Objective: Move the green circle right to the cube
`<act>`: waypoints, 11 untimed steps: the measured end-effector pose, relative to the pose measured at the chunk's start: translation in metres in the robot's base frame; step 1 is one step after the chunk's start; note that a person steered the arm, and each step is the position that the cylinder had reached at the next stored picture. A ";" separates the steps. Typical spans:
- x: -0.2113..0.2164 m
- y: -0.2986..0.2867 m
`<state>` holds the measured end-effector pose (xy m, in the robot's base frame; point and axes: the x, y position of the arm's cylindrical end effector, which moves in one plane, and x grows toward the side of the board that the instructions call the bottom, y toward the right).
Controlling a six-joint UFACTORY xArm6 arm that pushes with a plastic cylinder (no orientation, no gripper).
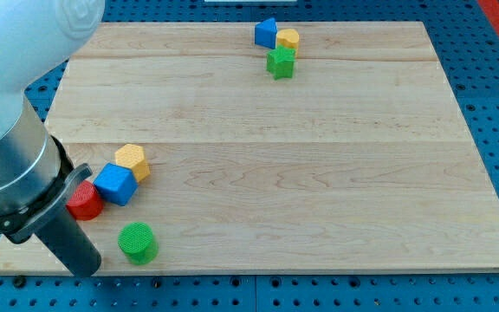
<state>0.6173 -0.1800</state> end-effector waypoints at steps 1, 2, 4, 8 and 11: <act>0.000 0.000; 0.000 0.006; -0.005 0.033; -0.004 0.057; -0.050 0.091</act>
